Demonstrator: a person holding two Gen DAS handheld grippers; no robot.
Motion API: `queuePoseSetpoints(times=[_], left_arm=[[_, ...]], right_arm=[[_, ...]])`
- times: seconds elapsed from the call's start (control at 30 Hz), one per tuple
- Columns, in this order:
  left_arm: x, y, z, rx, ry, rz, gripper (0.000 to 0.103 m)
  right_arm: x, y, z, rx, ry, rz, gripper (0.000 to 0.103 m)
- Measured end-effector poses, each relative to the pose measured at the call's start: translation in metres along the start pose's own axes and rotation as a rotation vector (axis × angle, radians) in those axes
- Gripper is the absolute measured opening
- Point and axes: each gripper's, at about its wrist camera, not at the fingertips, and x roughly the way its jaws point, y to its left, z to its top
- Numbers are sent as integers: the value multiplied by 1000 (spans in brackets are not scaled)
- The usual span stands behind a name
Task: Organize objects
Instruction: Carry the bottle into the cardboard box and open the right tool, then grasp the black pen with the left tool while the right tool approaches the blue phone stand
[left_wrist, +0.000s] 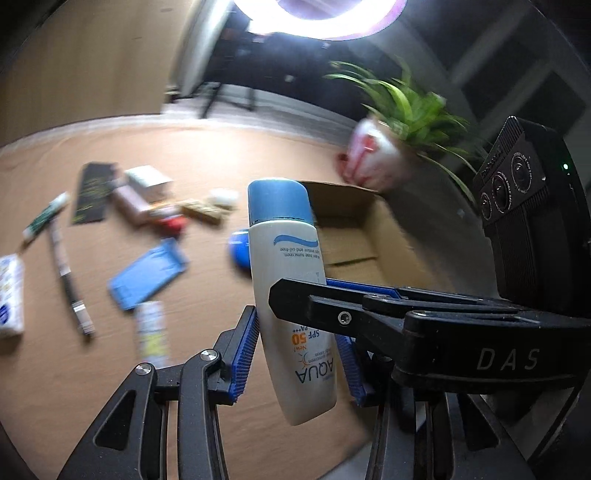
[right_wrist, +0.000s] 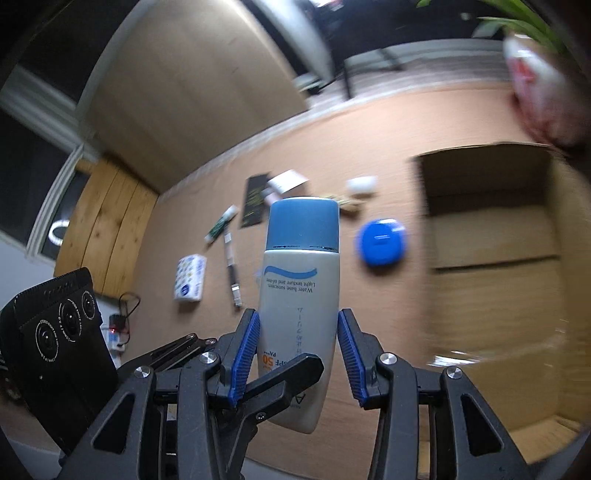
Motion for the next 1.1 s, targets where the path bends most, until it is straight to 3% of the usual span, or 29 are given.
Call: queuePoseSetpoints(times=[0.2, 0.53, 0.6, 0.67, 0.73, 1.1], left_arm=[[38, -61, 6, 82, 33, -52, 45], [85, -103, 0, 154, 106, -70, 46], [89, -106, -1, 169, 108, -58, 46], [89, -109, -1, 196, 97, -12, 66], [85, -107, 0, 211, 76, 17, 74], [51, -69, 3, 165, 39, 76, 74]], right_arm=[[-32, -45, -5, 60, -47, -65, 41], [-44, -97, -13, 150, -61, -100, 41], [-42, -97, -13, 150, -62, -131, 46], [-43, -100, -14, 154, -72, -157, 57], [-46, -102, -14, 166, -91, -179, 60], [-45, -69, -9, 104, -142, -220, 60]])
